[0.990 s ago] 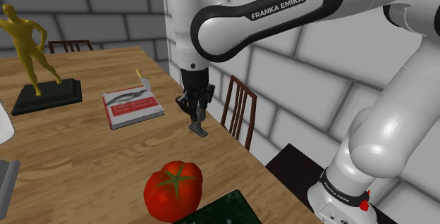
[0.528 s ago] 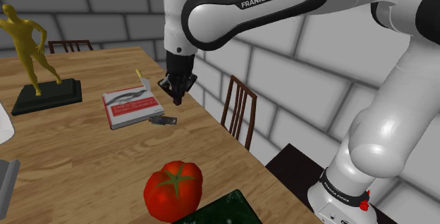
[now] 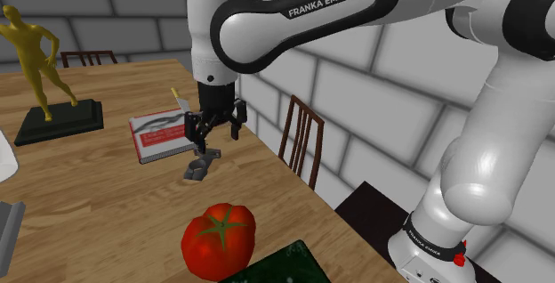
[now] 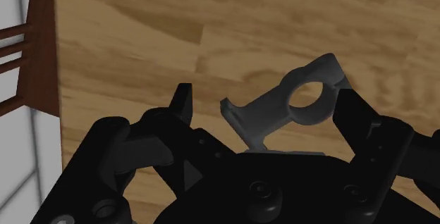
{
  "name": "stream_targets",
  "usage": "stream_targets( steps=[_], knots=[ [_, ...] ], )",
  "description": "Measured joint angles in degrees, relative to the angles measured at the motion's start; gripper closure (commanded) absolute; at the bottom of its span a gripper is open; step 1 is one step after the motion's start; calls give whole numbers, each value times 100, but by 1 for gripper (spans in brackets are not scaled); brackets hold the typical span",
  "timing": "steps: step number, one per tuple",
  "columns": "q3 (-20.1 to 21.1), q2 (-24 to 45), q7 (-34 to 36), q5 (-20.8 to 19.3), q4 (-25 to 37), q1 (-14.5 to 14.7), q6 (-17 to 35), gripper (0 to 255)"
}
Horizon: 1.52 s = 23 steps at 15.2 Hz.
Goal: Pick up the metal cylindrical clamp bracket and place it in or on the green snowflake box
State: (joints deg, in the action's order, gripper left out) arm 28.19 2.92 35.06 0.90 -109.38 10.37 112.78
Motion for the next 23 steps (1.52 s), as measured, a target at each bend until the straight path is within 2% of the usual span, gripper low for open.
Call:
stream_targets(
  steps=[2, 5, 12, 18, 19, 23],
  knots=[
    [82, 586, 389, -163, 562, 154, -64, 0],
    [119, 903, 643, -195, 821, 270, -60, 0],
    [114, 1110, 754, -287, 566, 337, 376, 0],
    [111, 1122, 754, -293, 529, 337, 426, 0],
    [111, 1122, 754, -293, 529, 337, 426, 255],
    [113, 1116, 754, -291, 532, 338, 424, 255]
  ],
)
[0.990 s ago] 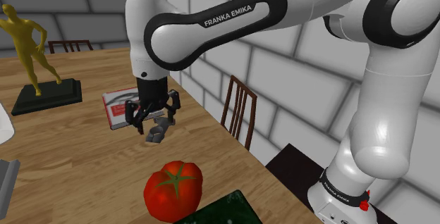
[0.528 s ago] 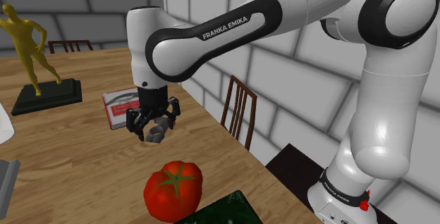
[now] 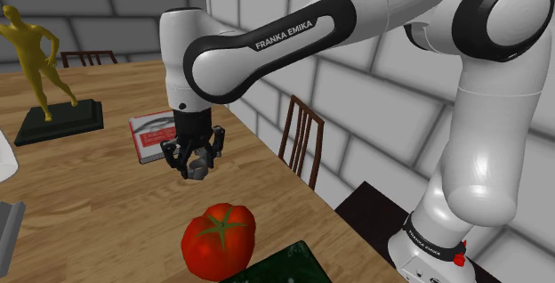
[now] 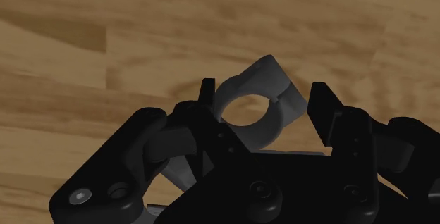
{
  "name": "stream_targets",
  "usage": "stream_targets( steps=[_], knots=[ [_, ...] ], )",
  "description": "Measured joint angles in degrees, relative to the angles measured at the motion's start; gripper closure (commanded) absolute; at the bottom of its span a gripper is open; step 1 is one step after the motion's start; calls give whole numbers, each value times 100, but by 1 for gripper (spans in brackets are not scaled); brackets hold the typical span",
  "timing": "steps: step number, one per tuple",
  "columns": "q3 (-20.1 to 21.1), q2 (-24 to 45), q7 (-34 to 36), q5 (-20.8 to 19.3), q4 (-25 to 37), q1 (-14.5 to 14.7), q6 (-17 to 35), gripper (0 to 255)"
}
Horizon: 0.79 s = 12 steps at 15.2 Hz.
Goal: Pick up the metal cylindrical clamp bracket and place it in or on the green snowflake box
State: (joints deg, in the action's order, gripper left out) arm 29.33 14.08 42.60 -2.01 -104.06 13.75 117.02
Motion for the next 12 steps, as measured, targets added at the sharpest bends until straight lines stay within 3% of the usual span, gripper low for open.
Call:
stream_targets(
  steps=[11, 12],
  knots=[
    [12, -102, -23, 50, 197, -20, -275, 255],
    [8, -111, -22, 48, 205, -24, -276, 0]
  ],
)
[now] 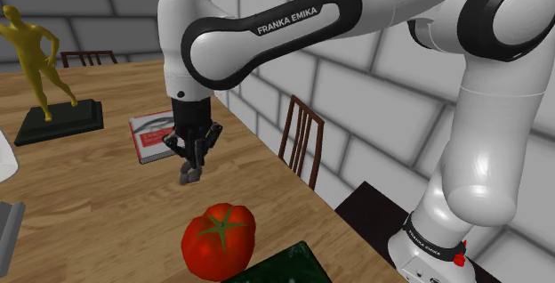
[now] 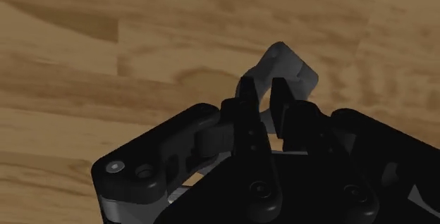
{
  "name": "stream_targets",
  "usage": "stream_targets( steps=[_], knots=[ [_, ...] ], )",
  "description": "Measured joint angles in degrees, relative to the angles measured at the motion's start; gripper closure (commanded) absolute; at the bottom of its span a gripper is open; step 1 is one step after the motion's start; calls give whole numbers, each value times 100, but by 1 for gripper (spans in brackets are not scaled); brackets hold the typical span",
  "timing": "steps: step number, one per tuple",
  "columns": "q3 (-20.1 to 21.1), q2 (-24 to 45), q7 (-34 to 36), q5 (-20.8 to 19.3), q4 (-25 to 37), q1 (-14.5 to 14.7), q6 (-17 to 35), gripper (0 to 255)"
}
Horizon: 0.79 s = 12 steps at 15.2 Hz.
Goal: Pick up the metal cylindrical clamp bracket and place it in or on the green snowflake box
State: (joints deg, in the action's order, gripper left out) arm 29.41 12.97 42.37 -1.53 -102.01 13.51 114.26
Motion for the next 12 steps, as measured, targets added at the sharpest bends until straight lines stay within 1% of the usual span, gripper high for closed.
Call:
stream_targets(
  steps=[1, 2, 3, 4, 7, 12],
  knots=[
    [1, 2, 0, 2, -7, 1, 3, 0],
    [-105, -146, 293, -190, -236, 121, 281, 0],
    [-103, -149, 522, -214, -238, 123, 350, 0],
    [-92, -149, 417, -204, -245, 113, 322, 0],
    [-154, 89, 510, 0, 162, 33, 108, 0],
    [-178, 256, 577, -6, 63, 45, 353, 0]
  ],
)
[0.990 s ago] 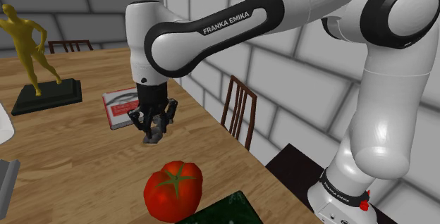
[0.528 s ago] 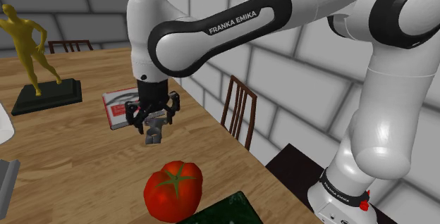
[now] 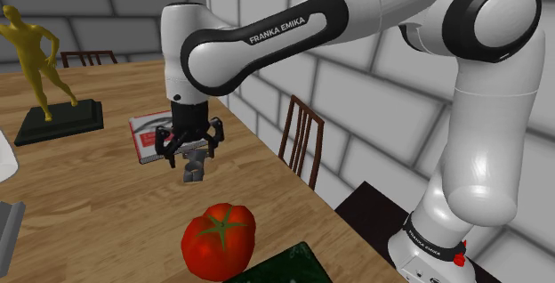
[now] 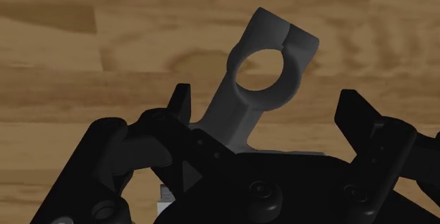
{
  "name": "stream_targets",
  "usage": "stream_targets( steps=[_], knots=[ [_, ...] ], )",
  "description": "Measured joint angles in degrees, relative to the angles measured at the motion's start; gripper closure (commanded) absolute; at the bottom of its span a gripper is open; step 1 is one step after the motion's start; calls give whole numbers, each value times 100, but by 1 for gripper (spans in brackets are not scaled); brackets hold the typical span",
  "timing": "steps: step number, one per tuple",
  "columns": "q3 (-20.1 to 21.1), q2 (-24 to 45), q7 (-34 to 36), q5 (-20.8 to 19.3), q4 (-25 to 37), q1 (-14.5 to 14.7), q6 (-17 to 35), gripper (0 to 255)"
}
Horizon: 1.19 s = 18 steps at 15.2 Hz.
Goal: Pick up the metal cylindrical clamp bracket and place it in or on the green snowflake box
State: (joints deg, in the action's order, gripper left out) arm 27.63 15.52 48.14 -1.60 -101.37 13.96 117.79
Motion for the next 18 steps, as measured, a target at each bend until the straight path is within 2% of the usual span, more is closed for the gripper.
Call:
stream_targets(
  steps=[9, 10, 18],
  knots=[
    [-7, 75, 32, -37, -104, 24, 174, 0],
    [-7, 75, 32, -37, -104, 24, 174, 255],
    [-9, 66, 34, -39, -105, 22, 179, 255]
  ],
)
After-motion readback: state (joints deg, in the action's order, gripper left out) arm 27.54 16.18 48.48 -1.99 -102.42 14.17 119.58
